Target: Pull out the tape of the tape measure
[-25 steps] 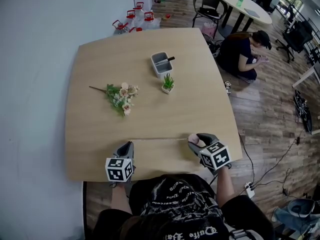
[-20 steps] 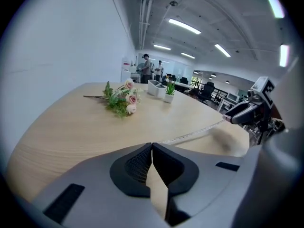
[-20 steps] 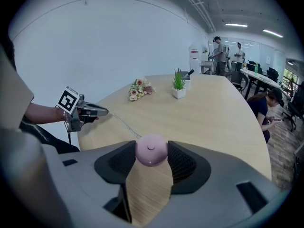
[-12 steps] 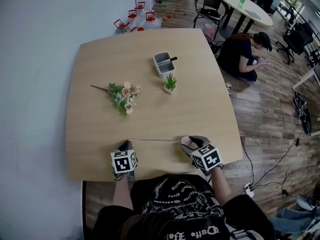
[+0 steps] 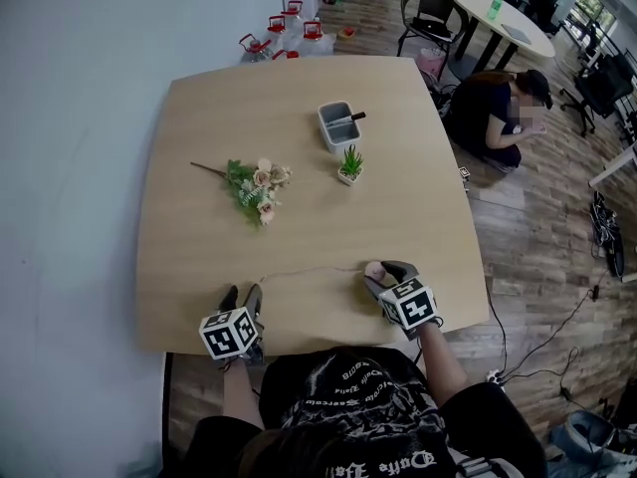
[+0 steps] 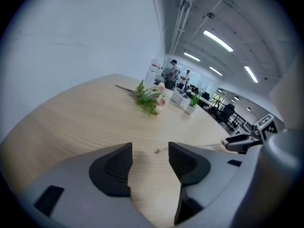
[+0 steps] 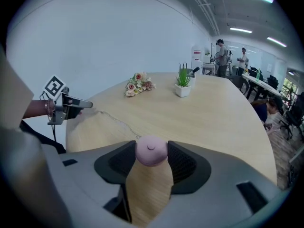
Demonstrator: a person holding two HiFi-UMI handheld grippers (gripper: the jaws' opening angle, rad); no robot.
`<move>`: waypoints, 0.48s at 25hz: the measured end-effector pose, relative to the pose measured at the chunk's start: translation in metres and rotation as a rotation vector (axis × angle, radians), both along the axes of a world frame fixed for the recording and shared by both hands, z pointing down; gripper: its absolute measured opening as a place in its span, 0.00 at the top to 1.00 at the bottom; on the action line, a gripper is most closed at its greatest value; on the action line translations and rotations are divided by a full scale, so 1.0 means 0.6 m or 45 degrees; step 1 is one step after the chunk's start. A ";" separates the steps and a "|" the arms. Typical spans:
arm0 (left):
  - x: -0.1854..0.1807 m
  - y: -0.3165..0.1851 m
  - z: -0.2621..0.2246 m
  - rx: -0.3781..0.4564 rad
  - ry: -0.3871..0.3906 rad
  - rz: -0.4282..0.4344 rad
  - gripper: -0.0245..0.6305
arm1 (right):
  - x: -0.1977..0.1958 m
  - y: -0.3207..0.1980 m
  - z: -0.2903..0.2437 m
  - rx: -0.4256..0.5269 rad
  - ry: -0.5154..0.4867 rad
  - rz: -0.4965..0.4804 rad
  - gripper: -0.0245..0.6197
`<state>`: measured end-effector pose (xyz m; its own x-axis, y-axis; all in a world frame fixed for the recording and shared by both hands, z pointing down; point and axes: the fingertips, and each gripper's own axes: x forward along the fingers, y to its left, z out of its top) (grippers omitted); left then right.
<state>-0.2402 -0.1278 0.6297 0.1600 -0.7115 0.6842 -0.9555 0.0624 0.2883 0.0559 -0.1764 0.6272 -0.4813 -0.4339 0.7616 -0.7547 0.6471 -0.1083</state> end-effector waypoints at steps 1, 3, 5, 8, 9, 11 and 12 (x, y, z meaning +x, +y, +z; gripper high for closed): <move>0.002 0.003 -0.016 0.054 0.015 0.003 0.61 | 0.001 -0.008 0.004 0.016 0.017 0.004 0.61; 0.013 0.011 -0.053 0.167 0.037 0.035 0.61 | 0.002 -0.022 0.012 0.036 0.052 0.005 0.61; 0.026 0.021 -0.086 0.259 0.029 0.083 0.61 | 0.001 -0.035 0.021 0.042 0.082 0.000 0.61; 0.044 0.035 -0.124 0.355 0.006 0.121 0.61 | 0.005 -0.050 0.031 0.045 0.108 0.010 0.61; 0.049 0.039 -0.135 0.383 0.010 0.122 0.61 | 0.007 -0.055 0.035 0.045 0.113 0.017 0.61; 0.055 0.045 -0.154 0.431 0.027 0.118 0.61 | 0.011 -0.063 0.048 0.045 0.115 0.025 0.61; 0.057 0.049 -0.160 0.447 0.031 0.118 0.61 | 0.012 -0.066 0.054 0.043 0.111 0.029 0.61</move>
<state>-0.2059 -0.0986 0.5337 0.2478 -0.8843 0.3957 -0.9452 -0.1310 0.2992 0.0630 -0.2162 0.6596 -0.4035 -0.4700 0.7850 -0.7750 0.6316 -0.0202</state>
